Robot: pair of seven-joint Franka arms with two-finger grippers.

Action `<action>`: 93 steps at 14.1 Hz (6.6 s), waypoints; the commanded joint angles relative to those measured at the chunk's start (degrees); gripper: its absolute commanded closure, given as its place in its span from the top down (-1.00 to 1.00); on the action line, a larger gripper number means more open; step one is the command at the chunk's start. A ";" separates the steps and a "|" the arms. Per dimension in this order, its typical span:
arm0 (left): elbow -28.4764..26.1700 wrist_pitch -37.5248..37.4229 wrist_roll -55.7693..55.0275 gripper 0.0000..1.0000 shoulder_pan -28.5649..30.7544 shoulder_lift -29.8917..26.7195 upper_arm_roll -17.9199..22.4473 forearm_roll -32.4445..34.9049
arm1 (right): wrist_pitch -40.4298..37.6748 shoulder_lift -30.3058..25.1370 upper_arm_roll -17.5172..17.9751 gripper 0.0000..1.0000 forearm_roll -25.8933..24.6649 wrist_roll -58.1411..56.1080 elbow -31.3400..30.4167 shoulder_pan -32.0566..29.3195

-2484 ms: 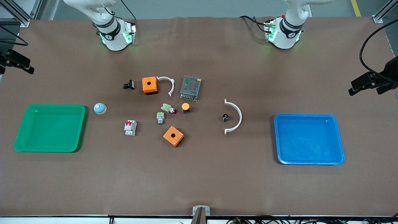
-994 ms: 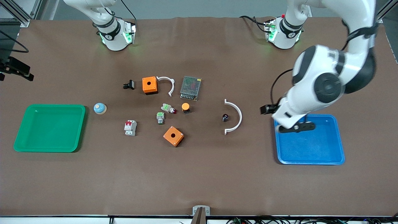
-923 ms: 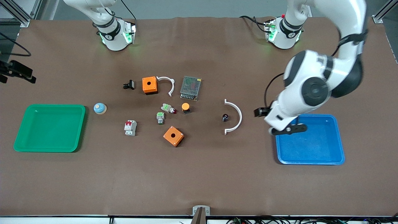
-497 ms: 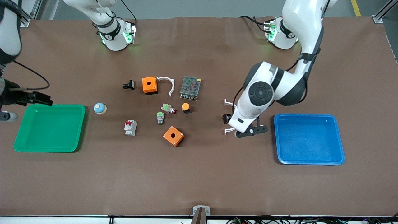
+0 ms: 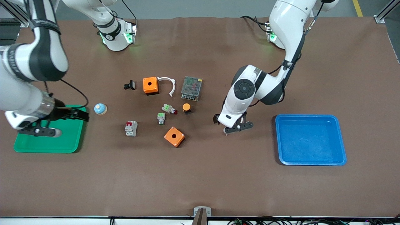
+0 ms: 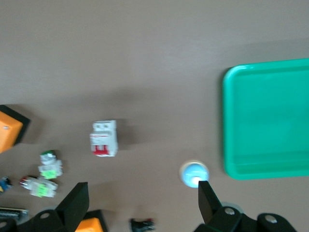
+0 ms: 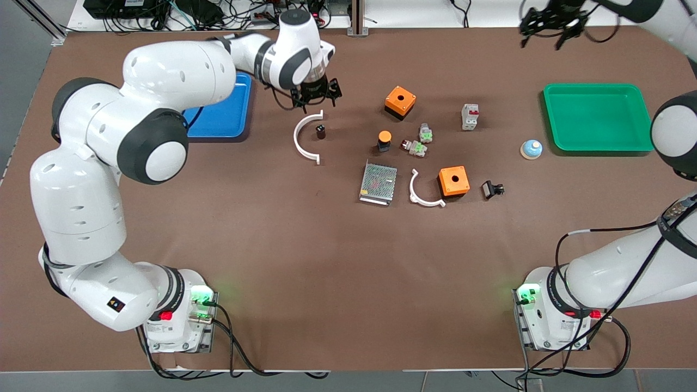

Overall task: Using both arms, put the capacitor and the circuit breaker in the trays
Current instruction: 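Reach the left gripper to the black capacitor while the right gripper reaches the breaker, then grasp the capacitor with the left gripper while the right gripper grasps the breaker, then carry the capacitor to the blue tray while the right gripper carries the breaker, then lower the capacitor into the blue tray while the right gripper lowers the breaker, then open the right gripper on the breaker while the left gripper withdraws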

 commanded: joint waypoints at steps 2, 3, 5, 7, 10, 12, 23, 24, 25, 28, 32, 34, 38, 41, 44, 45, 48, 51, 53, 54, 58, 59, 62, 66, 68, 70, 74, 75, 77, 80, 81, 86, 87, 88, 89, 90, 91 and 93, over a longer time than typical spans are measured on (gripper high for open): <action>-5.78 3.24 -1.14 1.00 -1.51 -1.11 0.18 0.17 | 10.06 -0.66 -0.46 1.00 1.64 2.00 -9.05 3.81; -6.57 3.25 -1.14 1.00 -1.51 -1.11 0.18 0.26 | 13.92 0.13 -0.38 1.00 1.64 2.00 -11.60 4.17; -7.19 3.25 -1.14 1.00 -1.69 -1.11 0.09 0.43 | 21.74 2.15 -0.37 1.00 1.64 1.91 -15.56 6.00; -7.46 3.85 -1.14 0.99 -1.87 -0.76 0.09 0.52 | 27.12 4.69 -0.37 1.00 1.73 2.00 -17.34 6.89; -7.11 6.32 -1.23 0.95 -1.87 0.20 0.09 0.52 | 32.04 8.12 -0.37 1.00 1.73 2.00 -18.04 8.13; -6.75 7.28 -1.23 0.91 -1.87 0.38 0.09 0.43 | 35.65 10.32 -0.37 1.00 1.81 2.08 -18.48 8.56; -6.93 10.01 -0.61 -0.11 -1.95 2.05 0.09 0.52 | 39.44 13.94 -0.37 0.97 2.61 3.93 -20.86 10.59; -7.02 9.84 -0.61 -0.36 -1.95 1.96 0.09 0.52 | 39.44 13.94 -0.37 0.91 2.69 3.93 -20.94 10.85; -7.02 9.75 -0.61 -0.52 -1.95 1.96 0.09 0.52 | 39.44 14.02 -0.37 0.83 2.61 3.84 -20.94 11.11; -6.93 9.40 -0.87 -0.80 -1.78 1.00 0.18 0.52 | 39.44 14.20 -0.37 0.44 2.61 3.84 -20.94 11.29; -5.36 3.28 1.22 -0.86 1.19 -4.26 0.36 0.52 | 40.94 15.08 -0.37 -0.12 2.61 3.32 -20.94 11.21; -2.81 -4.88 4.91 -0.86 4.62 -6.81 0.27 0.44 | 40.42 14.99 -0.37 -0.91 2.61 3.14 -20.77 10.85; 0.89 -14.50 11.92 -0.89 13.05 -8.41 0.62 0.87 | 36.22 13.42 -0.73 -1.00 2.61 2.79 -18.24 8.23; 1.42 -14.51 21.33 -0.89 20.78 -8.41 0.45 3.77 | 23.05 11.13 -0.81 -1.00 2.43 -3.42 -11.21 0.95; 1.51 -14.51 30.47 -0.89 27.21 -7.36 0.53 4.13 | 22.04 10.42 -0.90 -1.00 1.99 -13.00 -10.22 -8.45; 1.51 -14.42 33.29 -0.89 29.31 -6.48 0.53 4.13 | 23.17 10.51 -0.90 -1.00 1.90 -16.51 -10.40 -11.79; 1.51 -13.11 35.69 -0.88 32.58 -4.11 0.53 4.39 | 26.17 11.47 -0.90 -1.00 0.50 -22.07 -10.92 -19.88; 1.33 -8.90 35.86 -0.88 34.08 -0.95 0.45 7.90 | 29.06 13.14 -0.82 -1.00 0.41 -28.22 -12.24 -24.47; 1.16 -6.52 35.86 -0.85 34.43 0.99 0.27 7.99 | 31.17 14.89 -0.90 -1.00 0.41 -31.22 -12.42 -26.75; 1.07 -5.90 35.86 -0.84 34.43 1.61 0.27 7.91 | 32.58 15.69 -0.90 -1.00 0.41 -31.92 -12.42 -27.29; 0.11 -3.53 35.86 -0.83 34.87 3.02 0.27 7.73 | 36.19 18.94 -0.90 -1.00 0.41 -33.34 -12.33 -28.87; -0.16 -3.43 35.86 -0.80 34.96 3.19 0.18 7.73 | 36.37 19.64 -0.82 -0.99 0.41 -33.34 -12.33 -29.57; -0.25 -3.52 35.86 -0.73 35.22 3.28 0.18 7.47 | 35.76 20.00 -0.81 -0.46 0.41 -33.42 -12.24 -29.67; -0.34 -3.43 36.04 0.16 35.31 2.93 0.09 7.11 | 33.31 19.30 -0.64 1.00 0.41 -35.09 -10.14 -28.88; -0.51 -4.04 36.30 1.00 35.05 0.84 0.09 6.94 | 25.51 18.95 -0.55 1.00 0.41 -35.10 -4.71 -28.17; -1.82 -7.97 36.57 1.00 35.57 -5.38 0.09 6.94 | 15.50 18.86 -0.64 1.00 -0.12 -35.01 2.92 -26.60; -3.06 -23.62 43.24 1.00 36.98 -18.49 0.01 5.80 | 1.75 18.51 -0.73 1.00 -1.88 -31.69 13.41 -21.94; -3.32 -26.00 43.25 1.00 37.42 -21.73 -0.08 4.75 | 1.57 17.29 -0.64 1.00 -1.79 -28.71 13.25 -20.63; -2.98 -31.27 43.25 1.00 37.25 -26.84 -0.17 3.69 | -0.88 15.35 -0.64 1.00 -1.79 -22.90 12.54 -17.20; -0.36 -35.50 44.82 1.00 37.07 -31.51 -0.26 3.16 | -4.49 11.58 -0.64 1.00 -1.79 -15.95 11.06 -12.63; 2.27 -38.21 44.92 1.00 36.98 -31.52 -0.35 3.07 | -4.41 9.82 -0.64 1.00 -1.79 -15.24 9.57 -11.31; 9.68 -44.30 44.48 1.00 37.07 -31.17 -1.67 2.81 | -4.33 1.47 -0.81 1.00 -2.92 -14.26 2.89 -8.23; 9.77 -44.30 44.30 1.00 37.07 -31.08 -1.66 2.63 | -4.50 0.15 -0.73 1.00 -4.50 -13.57 2.18 -8.13; 10.29 -44.22 44.39 1.00 37.07 -31.08 -1.66 2.81 | -5.02 -0.99 -0.55 1.00 -5.12 -12.17 1.91 -7.96; 11.17 -44.30 43.87 1.00 36.98 -30.65 -1.66 2.81 | -6.68 -1.61 -0.55 1.00 -5.22 -10.85 2.08 -7.52; 11.70 -44.30 43.86 1.00 36.98 -30.64 -1.66 2.81 | -7.65 -2.23 -0.55 1.00 -5.22 -10.58 2.34 -7.43; 11.96 -44.30 43.86 1.00 36.98 -30.73 -1.66 2.81 | -8.27 -2.85 -0.55 1.00 -5.22 -10.57 2.35 -7.52; 12.84 -44.39 43.86 1.00 37.07 -30.64 -1.66 2.63 | -10.47 -3.20 -0.64 1.00 -5.13 -11.10 4.18 -7.78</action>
